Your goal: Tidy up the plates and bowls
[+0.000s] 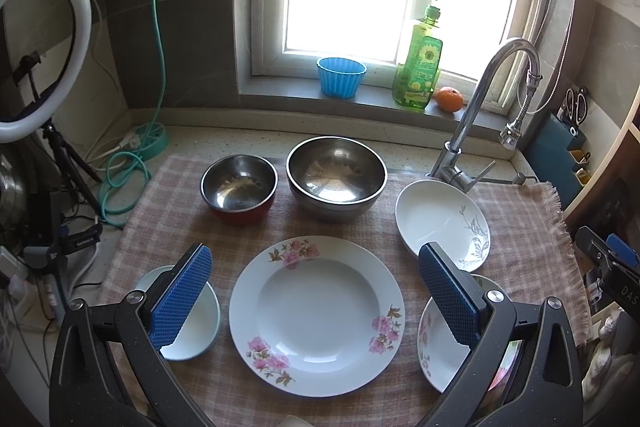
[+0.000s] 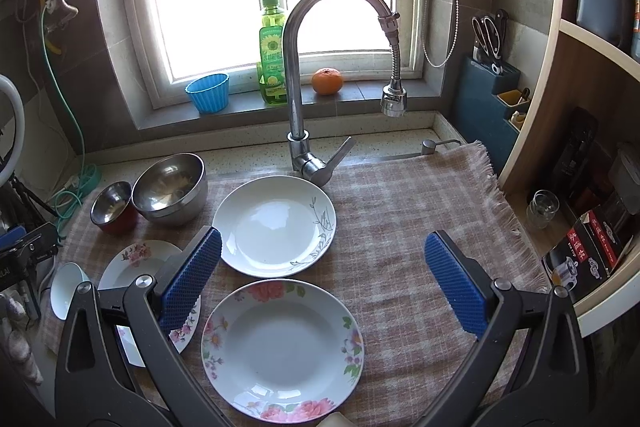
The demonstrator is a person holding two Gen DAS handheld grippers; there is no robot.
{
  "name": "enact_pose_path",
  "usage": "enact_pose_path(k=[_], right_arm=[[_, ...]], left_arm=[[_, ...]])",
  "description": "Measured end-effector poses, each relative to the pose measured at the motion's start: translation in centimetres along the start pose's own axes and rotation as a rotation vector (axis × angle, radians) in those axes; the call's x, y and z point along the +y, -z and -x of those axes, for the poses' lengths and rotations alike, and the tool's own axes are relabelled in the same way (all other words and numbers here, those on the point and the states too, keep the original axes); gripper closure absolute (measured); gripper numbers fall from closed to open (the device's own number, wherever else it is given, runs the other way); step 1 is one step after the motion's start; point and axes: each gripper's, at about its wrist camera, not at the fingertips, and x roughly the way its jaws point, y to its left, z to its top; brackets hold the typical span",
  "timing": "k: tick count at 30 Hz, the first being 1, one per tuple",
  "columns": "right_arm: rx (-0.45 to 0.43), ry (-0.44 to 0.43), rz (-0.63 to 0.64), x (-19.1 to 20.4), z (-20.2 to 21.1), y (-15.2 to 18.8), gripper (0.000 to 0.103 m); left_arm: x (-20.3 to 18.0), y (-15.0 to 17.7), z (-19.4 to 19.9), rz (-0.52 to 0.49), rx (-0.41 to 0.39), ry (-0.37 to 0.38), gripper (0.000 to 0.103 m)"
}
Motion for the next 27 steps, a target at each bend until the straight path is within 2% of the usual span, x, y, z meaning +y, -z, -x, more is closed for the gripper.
enact_pose_path(k=[27], right_arm=[[0.007,0.001,-0.004,-0.23,0.34,0.34,0.0]], left_arm=[[0.09,0.4,0.34,0.013,0.007,0.015,0.001]])
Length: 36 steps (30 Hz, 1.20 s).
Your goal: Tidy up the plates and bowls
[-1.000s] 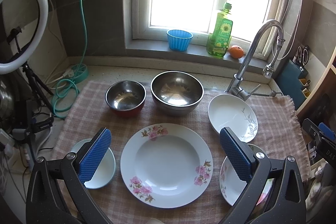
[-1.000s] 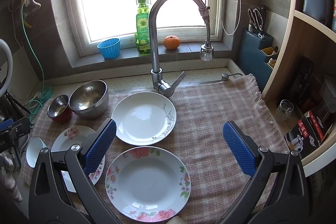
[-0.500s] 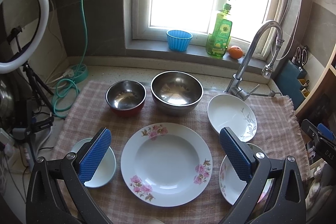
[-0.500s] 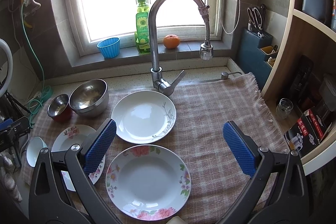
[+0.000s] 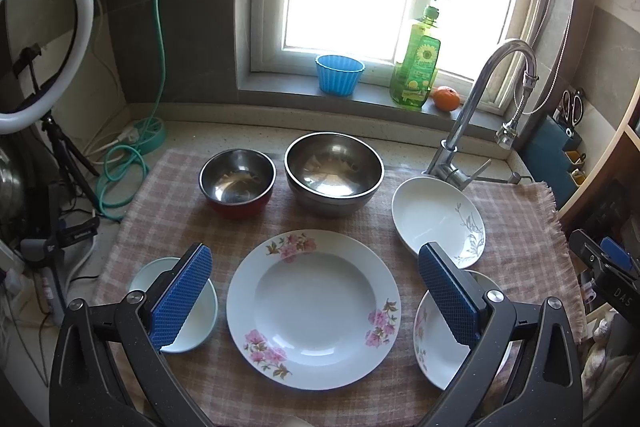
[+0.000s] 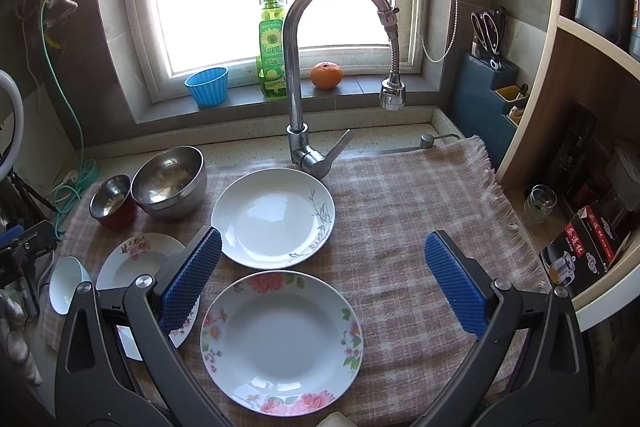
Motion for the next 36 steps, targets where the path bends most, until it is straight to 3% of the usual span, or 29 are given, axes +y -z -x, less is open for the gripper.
enact_pose_path(k=[25,36], right_arm=[[0.004,-0.001,0.005,0.3,-0.2,0.3,0.0],[0.035,-0.089,0.046,1.6,-1.5,0.1,0.0]], left_arm=[[-0.2,0.0,0.0,-0.001,0.003,0.007,0.001],[2.3,0.8,-0.2,0.073,0.026,0.001,0.001]])
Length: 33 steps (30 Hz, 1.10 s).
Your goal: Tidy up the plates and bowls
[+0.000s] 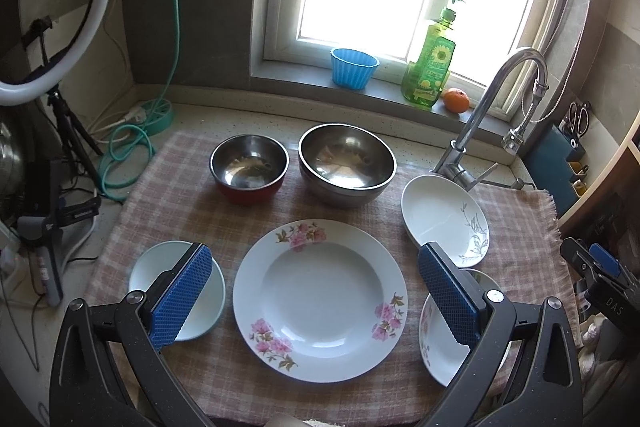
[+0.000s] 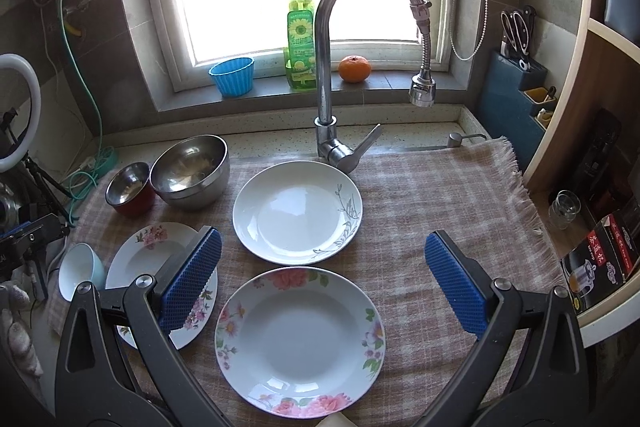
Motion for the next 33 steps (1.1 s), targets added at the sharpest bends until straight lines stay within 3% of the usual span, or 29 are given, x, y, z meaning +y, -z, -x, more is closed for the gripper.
enact_pose_path(k=[2,7,11,12,14,16,19,21,25,27,33], right_arm=[[0.01,-0.029,0.005,0.3,-0.4,0.1,0.0],[0.05,-0.122,0.029,1.1,-1.8,0.2,0.006],[0.121,-0.231,0.033,2.0,-3.8,0.3,0.022],[0.142,-0.252,0.034,2.2,-4.3,0.4,0.026],[0.177,-0.295,0.042,2.8,-5.4,0.5,0.029],[0.194,-0.306,0.059,3.7,-6.2,0.7,0.029],[0.228,-0.332,0.092,4.9,-7.6,0.8,0.029],[0.261,-0.37,0.117,5.8,-8.5,0.8,0.038],[0.311,-0.421,0.182,7.6,-10.4,0.6,0.042],[0.343,-0.452,0.204,8.3,-11.5,0.6,0.05],[0.458,-0.498,0.202,9.8,-15.8,0.9,0.058]], left_arm=[[0.7,0.3,0.0,0.015,0.004,-0.009,0.001],[2.5,1.5,0.0,0.045,0.031,-0.014,0.016],[3.8,2.8,-0.2,0.087,0.071,-0.009,0.026],[4.1,3.2,-0.2,0.1,0.082,-0.005,0.033],[4.5,3.9,-0.2,0.117,0.101,0.0,0.036],[4.9,4.6,-0.2,0.142,0.119,0.003,0.045],[5.8,5.7,-0.4,0.188,0.142,0.016,0.048],[5.9,6.3,-0.5,0.21,0.156,0.026,0.051],[5.5,7.7,-0.7,0.215,0.19,0.045,0.059],[5.5,8.4,-1.0,0.233,0.215,0.063,0.064],[6.8,10.5,-3.0,0.345,0.287,0.095,0.076]])
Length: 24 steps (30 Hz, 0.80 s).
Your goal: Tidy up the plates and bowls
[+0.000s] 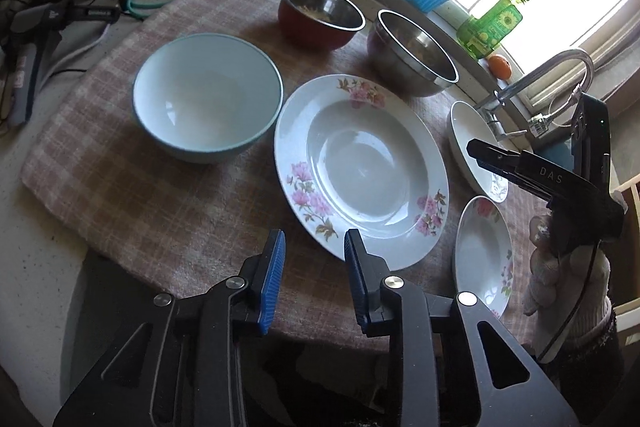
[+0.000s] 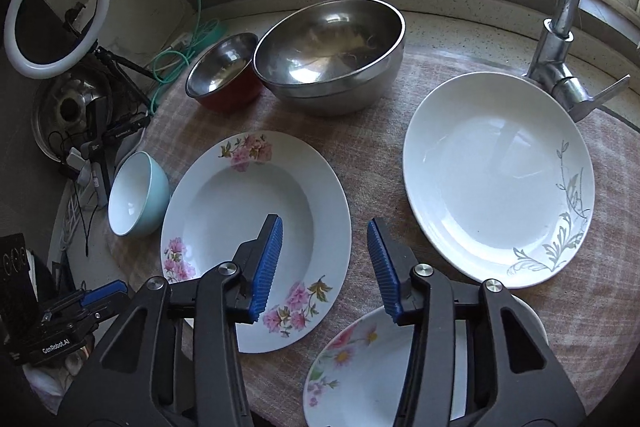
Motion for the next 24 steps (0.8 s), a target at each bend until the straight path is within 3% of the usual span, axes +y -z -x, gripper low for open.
enact_pose_path(k=[6,13,16,24], right_arm=[[0.039,-0.012,0.028,0.0,-2.6,-1.4,0.069],[0.076,-0.005,0.052,0.4,-4.4,-3.2,0.072],[0.099,-0.012,0.034,-0.1,-5.2,-3.8,0.08],[0.131,-0.037,-0.017,-1.4,-6.8,-4.6,0.081]], left_arm=[[1.1,0.4,-1.2,0.08,0.029,0.013,0.079],[1.5,0.1,-2.2,0.112,0.042,0.041,0.083],[1.7,-0.2,-2.5,0.123,0.038,0.052,0.083],[1.9,-0.5,-3.4,0.146,0.06,0.065,0.084]])
